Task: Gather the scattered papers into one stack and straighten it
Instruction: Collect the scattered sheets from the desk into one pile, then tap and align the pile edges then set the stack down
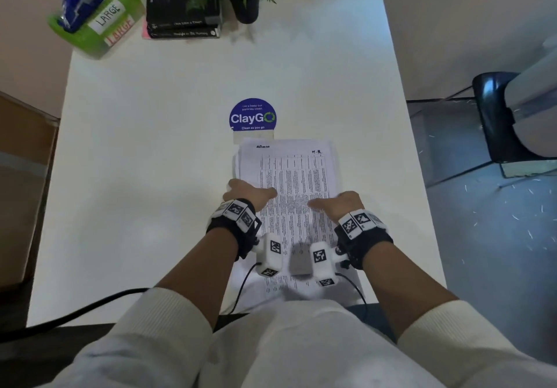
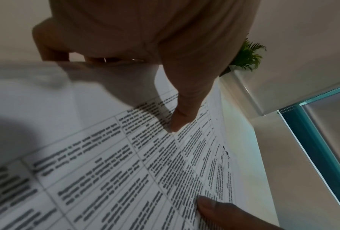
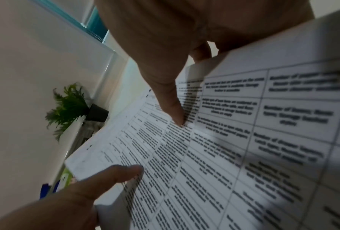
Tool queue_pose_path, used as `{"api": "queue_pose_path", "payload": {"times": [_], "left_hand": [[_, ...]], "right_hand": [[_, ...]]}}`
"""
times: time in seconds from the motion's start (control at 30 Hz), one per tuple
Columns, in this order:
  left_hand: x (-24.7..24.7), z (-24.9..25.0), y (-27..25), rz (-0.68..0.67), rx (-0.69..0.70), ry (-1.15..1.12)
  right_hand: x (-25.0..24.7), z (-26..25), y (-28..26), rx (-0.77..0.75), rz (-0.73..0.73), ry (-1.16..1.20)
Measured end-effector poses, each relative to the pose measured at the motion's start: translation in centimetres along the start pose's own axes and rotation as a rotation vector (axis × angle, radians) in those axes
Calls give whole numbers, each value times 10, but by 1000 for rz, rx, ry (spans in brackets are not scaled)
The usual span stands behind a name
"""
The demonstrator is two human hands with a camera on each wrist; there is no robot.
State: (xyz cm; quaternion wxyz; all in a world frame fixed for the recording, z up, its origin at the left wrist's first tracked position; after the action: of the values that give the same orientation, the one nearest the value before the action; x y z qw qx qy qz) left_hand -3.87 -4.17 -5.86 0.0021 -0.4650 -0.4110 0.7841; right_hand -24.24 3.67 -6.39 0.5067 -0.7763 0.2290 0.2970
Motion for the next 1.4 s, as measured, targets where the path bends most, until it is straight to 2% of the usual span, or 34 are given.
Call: {"api": "queue_pose_path", "payload": {"times": [0.17,0.27,0.4,0.53,0.63,0.73,0.8,0.93,1.0,1.1,1.17,1.23,1.4], "left_hand": [[-3,-2,2,17,-3,160],[-1,-1,-1,16,49,148],[-3,-1,1,17,144,82],[-13,-6,9,0,184,26],[-18,-11,14,10,216,-2],[-20,-15,18,3,230,-13],[-20,-16,20,-16,223,-25],[-25,-15,25,-21,230,-112],[-35,-10,30,2,247,-234],[-54,2,27,-154,325,-529],[-69,14,20,-188,427,-629],[-85,32,9,-102,524,-727],[-114,78,-34,273,665,-1058]], "right_hand": [[9,-7,-9,-22,52,-80],[15,-12,-16,-60,98,-107],[14,-17,-17,-127,73,-59],[10,-16,-9,-132,-15,-21],[4,-11,-6,-74,-131,77],[-5,-9,-10,-96,-203,42],[-8,-8,-11,-157,-219,66],[-17,-21,-21,-296,-203,285],[-30,-33,-26,-397,-218,369],[-56,-53,-35,-569,-204,420],[-75,-68,-43,-640,-153,479],[-91,-83,-51,-682,-87,563],[-105,-122,-77,-891,214,764]]}}
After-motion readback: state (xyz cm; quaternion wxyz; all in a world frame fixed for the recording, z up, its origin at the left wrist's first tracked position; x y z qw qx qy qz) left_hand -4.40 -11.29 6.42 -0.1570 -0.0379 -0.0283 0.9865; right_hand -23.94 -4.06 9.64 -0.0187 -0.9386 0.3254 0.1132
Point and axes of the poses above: each hand's wrist, its own y-axis towards the middle knuckle, its own x-axis out of the palm, z = x × y, the point moved 2 cm from there along y, towards the middle knuckle, and after that the axes turned 14 degrees about z, right-handed, at the moved point
